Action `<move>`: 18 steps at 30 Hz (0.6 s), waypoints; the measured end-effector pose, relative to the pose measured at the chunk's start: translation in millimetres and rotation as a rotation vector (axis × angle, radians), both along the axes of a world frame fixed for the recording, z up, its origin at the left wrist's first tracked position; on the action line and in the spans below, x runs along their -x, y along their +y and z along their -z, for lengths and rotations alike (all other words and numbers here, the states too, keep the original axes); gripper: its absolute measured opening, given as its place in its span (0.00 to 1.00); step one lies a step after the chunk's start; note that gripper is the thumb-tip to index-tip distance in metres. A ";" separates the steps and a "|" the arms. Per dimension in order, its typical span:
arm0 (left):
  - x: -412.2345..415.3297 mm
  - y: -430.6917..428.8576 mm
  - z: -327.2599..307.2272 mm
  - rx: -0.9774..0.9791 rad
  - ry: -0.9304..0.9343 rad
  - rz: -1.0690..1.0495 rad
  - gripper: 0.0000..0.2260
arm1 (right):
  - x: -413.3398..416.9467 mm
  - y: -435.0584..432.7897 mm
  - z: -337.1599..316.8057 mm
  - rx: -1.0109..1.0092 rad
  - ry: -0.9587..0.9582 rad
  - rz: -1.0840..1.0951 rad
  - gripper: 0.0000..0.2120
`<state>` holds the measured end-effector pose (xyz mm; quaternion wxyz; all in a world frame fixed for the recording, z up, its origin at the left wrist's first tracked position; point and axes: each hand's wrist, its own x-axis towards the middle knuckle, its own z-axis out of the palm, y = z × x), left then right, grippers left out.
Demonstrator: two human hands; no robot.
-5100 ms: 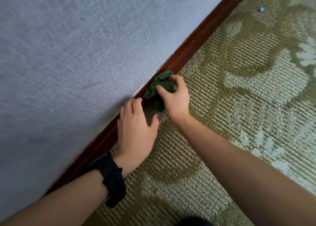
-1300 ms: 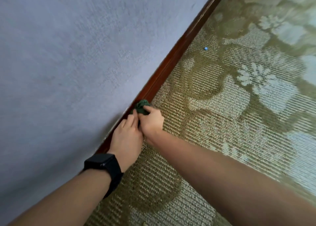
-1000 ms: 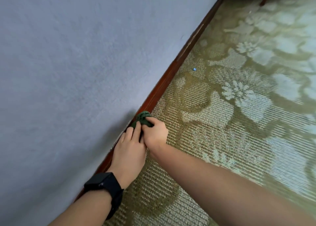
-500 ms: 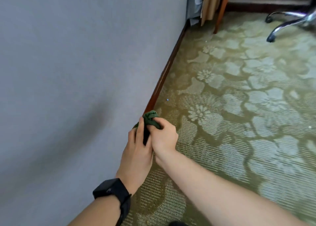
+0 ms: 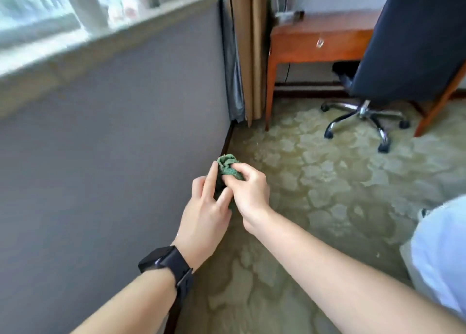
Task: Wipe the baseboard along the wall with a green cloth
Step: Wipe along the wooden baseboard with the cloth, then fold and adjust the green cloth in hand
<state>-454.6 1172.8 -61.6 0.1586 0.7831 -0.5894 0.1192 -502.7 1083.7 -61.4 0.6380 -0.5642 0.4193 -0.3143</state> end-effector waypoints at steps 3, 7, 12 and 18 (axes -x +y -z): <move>-0.5 -50.7 -63.2 0.009 -0.010 0.034 0.13 | 3.5 -54.2 -63.3 0.046 -0.025 -0.031 0.12; -1.0 -111.0 -124.7 0.027 -0.023 0.092 0.14 | 9.6 -116.7 -123.8 0.103 0.010 -0.040 0.14; -2.3 -192.4 -168.2 0.060 -0.034 0.200 0.19 | 16.3 -200.5 -168.8 0.148 0.085 0.009 0.14; -37.1 -320.3 -184.5 0.098 0.045 0.377 0.17 | 15.0 -331.3 -189.7 0.205 0.164 -0.042 0.16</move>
